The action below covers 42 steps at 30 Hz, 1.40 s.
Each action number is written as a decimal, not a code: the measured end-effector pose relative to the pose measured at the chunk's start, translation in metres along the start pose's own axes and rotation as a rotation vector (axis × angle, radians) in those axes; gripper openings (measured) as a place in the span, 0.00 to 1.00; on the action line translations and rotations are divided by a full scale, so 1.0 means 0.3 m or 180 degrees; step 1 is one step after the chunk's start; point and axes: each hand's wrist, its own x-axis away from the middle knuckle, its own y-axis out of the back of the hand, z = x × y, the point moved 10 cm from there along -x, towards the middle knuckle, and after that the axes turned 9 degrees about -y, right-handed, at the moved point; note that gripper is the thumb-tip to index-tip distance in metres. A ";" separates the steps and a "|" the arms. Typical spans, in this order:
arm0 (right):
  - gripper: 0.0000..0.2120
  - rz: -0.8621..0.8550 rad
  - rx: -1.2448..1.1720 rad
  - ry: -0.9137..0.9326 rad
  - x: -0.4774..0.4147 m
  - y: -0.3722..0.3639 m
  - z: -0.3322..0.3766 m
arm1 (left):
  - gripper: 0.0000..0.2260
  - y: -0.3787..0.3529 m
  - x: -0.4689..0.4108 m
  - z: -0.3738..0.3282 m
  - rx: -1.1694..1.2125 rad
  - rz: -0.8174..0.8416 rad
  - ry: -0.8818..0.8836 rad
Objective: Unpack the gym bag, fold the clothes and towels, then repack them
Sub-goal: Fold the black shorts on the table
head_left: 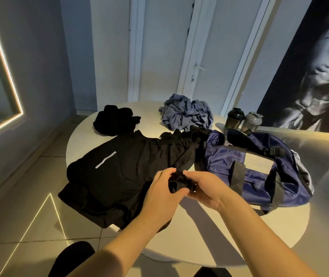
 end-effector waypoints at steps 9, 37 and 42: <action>0.08 -0.1130 0.0935 0.0211 -0.124 0.053 0.151 | 0.05 0.112 -0.064 0.046 -0.0179 -0.0307 0.0076; 0.10 -0.1142 -0.0091 0.0289 -0.351 -0.028 0.564 | 0.08 0.311 -0.103 -0.027 0.2075 -0.0711 0.0352; 0.10 -0.1116 0.0285 0.0438 -0.389 -0.262 0.608 | 0.11 0.477 -0.085 0.133 0.2048 -0.1153 0.0619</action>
